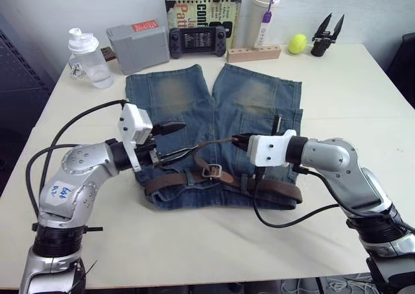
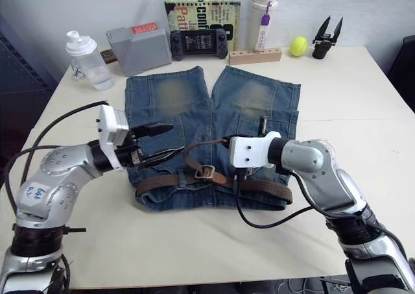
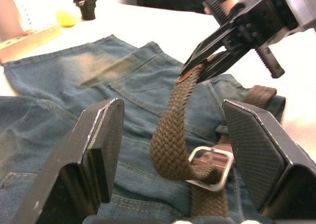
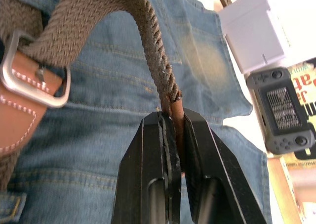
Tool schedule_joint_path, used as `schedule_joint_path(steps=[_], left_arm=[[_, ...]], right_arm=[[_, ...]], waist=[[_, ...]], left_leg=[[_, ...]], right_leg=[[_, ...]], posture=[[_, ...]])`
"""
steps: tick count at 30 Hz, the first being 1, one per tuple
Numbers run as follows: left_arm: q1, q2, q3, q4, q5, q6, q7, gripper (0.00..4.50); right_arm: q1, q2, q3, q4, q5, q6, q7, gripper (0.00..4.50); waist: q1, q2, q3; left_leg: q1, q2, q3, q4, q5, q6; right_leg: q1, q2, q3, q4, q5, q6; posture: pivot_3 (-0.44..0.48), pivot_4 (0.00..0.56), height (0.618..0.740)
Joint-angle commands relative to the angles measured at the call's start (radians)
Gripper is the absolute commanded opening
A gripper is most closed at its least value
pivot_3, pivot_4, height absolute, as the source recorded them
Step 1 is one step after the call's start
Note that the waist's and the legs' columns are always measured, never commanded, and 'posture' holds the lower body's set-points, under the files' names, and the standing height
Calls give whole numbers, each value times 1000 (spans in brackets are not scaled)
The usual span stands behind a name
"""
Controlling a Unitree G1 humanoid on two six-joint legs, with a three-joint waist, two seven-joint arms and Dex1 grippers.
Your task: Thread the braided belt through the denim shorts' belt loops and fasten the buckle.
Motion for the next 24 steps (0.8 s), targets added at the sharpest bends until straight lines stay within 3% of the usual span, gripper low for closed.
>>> schedule_joint_path(steps=[1,8,11,17,21,24], left_arm=[[-28,-17,-71,33,90,-81,-2,3495],[-45,-38,-106,139,180,-182,-7,3495],[-46,-45,-97,159,189,-207,-13,2688],[-28,-43,-95,163,194,-234,-24,24],[-23,-48,-90,163,200,-241,-17,24],[-20,-60,-85,162,200,-242,-5,0]], right_arm=[[-18,14,-8,-42,8,-16,4,0],[-17,23,-15,-66,21,5,10,0],[-14,25,-17,-72,23,14,10,0],[-6,26,-22,-84,28,41,13,0],[-5,29,-28,-84,36,67,11,0],[-11,55,-63,-94,91,148,-2,1307]], waist=[[-1,0,0],[-2,0,0],[-1,0,0],[-2,0,0],[-2,0,0],[-2,0,0]], left_leg=[[0,0,0,0,0,0],[0,0,0,-1,0,0],[0,0,0,-1,0,0],[0,0,0,0,0,0],[0,0,0,0,0,0],[0,0,0,0,0,0]], right_leg=[[0,0,0,0,0,0],[0,1,0,0,0,0],[0,1,0,0,0,0],[0,0,0,0,0,0],[0,0,0,0,0,0],[0,0,0,0,0,0]], posture=[[0,150,726],[0,150,726],[0,150,726],[0,150,726],[0,150,726],[0,150,726]])
